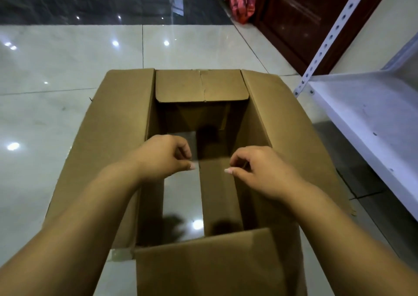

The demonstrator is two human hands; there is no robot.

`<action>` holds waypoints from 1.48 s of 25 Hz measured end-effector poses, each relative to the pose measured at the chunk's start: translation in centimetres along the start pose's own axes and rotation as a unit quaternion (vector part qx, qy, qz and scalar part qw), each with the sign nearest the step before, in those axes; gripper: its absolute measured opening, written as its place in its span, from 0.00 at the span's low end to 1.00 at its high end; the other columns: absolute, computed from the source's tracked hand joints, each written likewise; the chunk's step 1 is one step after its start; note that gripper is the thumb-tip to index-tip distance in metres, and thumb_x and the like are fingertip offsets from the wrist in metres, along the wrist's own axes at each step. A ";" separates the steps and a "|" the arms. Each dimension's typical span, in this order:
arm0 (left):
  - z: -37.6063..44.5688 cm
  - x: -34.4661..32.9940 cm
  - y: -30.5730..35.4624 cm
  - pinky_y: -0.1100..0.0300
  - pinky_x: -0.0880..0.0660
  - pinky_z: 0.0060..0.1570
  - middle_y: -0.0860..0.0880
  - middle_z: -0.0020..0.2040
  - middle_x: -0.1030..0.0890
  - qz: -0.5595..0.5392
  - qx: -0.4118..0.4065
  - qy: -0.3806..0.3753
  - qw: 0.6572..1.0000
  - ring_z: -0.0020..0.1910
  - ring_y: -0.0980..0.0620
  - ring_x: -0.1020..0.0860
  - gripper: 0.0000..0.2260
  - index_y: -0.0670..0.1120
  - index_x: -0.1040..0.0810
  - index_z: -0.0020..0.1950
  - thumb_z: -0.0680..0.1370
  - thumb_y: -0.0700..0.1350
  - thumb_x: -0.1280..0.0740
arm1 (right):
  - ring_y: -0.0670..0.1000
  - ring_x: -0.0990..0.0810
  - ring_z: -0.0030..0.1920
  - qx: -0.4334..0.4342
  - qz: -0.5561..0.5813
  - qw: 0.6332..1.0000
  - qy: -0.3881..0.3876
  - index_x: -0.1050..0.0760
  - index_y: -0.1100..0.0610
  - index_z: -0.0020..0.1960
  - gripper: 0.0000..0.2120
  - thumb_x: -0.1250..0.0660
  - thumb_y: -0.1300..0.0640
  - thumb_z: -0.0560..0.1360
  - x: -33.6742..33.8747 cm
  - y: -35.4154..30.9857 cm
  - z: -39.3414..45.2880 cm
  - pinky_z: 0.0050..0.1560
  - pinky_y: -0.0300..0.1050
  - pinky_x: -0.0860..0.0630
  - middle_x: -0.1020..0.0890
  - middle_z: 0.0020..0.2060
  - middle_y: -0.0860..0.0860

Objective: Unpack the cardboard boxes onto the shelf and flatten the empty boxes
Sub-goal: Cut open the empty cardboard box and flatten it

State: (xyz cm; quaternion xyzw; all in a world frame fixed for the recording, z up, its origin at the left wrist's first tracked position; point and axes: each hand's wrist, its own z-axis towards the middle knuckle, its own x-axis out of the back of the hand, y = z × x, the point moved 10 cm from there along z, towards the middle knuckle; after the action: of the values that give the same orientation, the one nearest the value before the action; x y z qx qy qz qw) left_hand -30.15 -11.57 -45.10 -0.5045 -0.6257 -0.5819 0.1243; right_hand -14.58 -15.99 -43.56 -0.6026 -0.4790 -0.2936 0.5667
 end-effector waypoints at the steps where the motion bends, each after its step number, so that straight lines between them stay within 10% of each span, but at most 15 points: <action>1: 0.4 1.2 -0.6 0.68 0.30 0.40 0.56 0.46 0.22 -0.009 0.002 0.028 1.000 0.46 0.58 0.23 0.08 0.53 0.24 0.49 0.73 0.50 0.28 | 0.44 0.23 0.49 -0.003 -0.007 1.000 0.006 0.24 0.48 0.57 0.12 0.36 0.45 0.77 0.2 -0.4 0.9 0.51 0.46 0.21 0.21 0.50 0.44; 9: 4.8 7.2 -6.0 0.48 0.38 0.67 0.47 0.70 0.35 0.174 0.068 0.167 0.968 0.69 0.43 0.38 0.32 0.55 0.39 0.73 0.72 0.56 0.29 | 0.46 0.23 0.45 -0.037 -0.081 0.991 0.099 0.25 0.48 0.55 0.09 0.36 0.45 0.78 1.0 -3.3 7.8 0.43 0.43 0.22 0.21 0.46 0.45; 25: 13.4 9.8 -11.2 0.47 0.35 0.63 0.41 0.68 0.36 0.142 0.157 0.216 0.953 0.66 0.39 0.36 0.28 0.42 0.44 0.74 0.76 0.42 0.39 | 0.54 0.26 0.56 -0.077 -0.186 0.965 0.168 0.33 0.52 0.66 0.20 0.33 0.50 0.77 1.7 -2.9 20.3 0.47 0.50 0.23 0.28 0.59 0.52; 37: 12.6 9.9 -11.1 0.51 0.35 0.66 0.43 0.75 0.40 0.118 0.150 0.233 0.954 0.71 0.42 0.38 0.31 0.43 0.48 0.78 0.77 0.39 0.40 | 0.51 0.31 0.43 -0.034 -0.186 0.929 0.318 0.27 0.58 0.56 0.09 0.34 0.58 0.78 5.7 -3.1 20.1 0.36 0.44 0.35 0.26 0.50 0.53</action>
State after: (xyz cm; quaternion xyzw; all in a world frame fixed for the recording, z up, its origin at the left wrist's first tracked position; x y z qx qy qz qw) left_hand -37.88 6.09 -48.09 -0.4005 -0.5952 -0.5641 0.4087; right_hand -19.12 4.49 -40.97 -0.3963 -0.3672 -0.5863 0.6037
